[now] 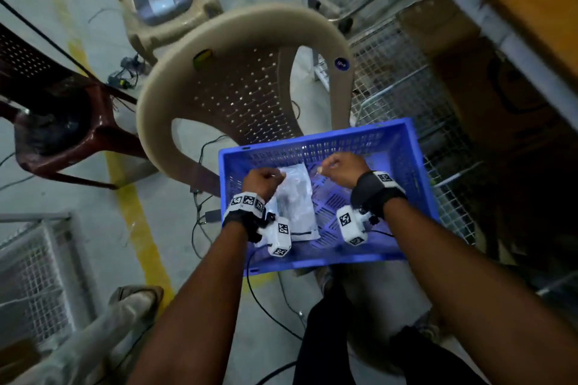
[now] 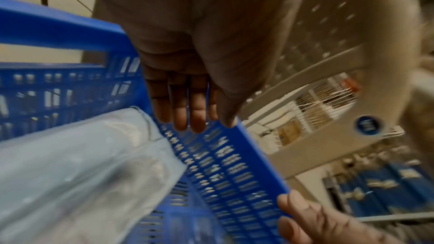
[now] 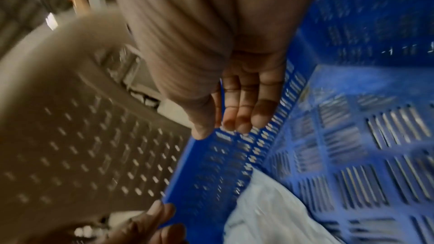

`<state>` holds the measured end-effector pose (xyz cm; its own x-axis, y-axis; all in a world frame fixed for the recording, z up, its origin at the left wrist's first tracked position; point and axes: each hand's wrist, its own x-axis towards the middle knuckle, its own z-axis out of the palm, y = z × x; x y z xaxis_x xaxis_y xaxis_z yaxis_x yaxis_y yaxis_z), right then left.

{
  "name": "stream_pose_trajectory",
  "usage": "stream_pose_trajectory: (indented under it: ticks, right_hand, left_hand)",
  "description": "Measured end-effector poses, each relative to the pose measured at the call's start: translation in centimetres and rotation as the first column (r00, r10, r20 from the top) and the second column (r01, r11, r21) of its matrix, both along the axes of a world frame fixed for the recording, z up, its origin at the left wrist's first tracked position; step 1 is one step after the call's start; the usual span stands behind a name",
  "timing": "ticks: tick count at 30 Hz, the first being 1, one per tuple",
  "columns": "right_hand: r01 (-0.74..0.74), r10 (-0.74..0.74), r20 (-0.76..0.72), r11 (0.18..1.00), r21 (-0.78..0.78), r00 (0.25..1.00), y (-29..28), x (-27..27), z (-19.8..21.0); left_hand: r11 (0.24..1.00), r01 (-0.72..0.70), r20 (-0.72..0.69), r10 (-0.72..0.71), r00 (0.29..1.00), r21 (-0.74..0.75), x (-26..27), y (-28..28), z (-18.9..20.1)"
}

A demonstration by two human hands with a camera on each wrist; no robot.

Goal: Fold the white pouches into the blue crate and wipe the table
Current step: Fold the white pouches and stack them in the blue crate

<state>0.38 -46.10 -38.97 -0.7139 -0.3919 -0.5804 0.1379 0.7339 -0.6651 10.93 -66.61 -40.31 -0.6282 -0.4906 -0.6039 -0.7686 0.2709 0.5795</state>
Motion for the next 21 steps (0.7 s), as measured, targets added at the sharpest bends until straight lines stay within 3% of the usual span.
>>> stream_pose_trajectory:
  ticks: [4, 9, 16, 21]
  right_hand:
    - [0.194, -0.203, -0.111, 0.977, -0.084, 0.973, 6.2, -1.8, 7.2]
    - [0.443, -0.507, -0.136, 0.833, -0.33, 0.851, 14.8, -2.4, 17.1]
    - [0.489, -0.654, -0.257, 0.724, -0.487, 0.712, 27.1, 0.4, 30.3]
    - [0.566, -0.79, -0.328, 0.604, -0.561, 0.518, 37.1, 3.4, 36.2]
  left_hand:
    - [0.999, -0.009, -0.191, 0.016, 0.981, 0.036, -2.8, 4.2, 7.1]
    - [0.992, 0.098, -0.441, -0.053, 0.896, 0.081, -6.2, 12.3, 17.0]
    - [0.953, 0.297, -0.679, -0.181, 0.711, 0.056, -9.5, 24.9, 29.7]
    - [0.88, 0.475, -0.754, -0.306, 0.581, 0.009, -12.0, 35.0, 34.5]
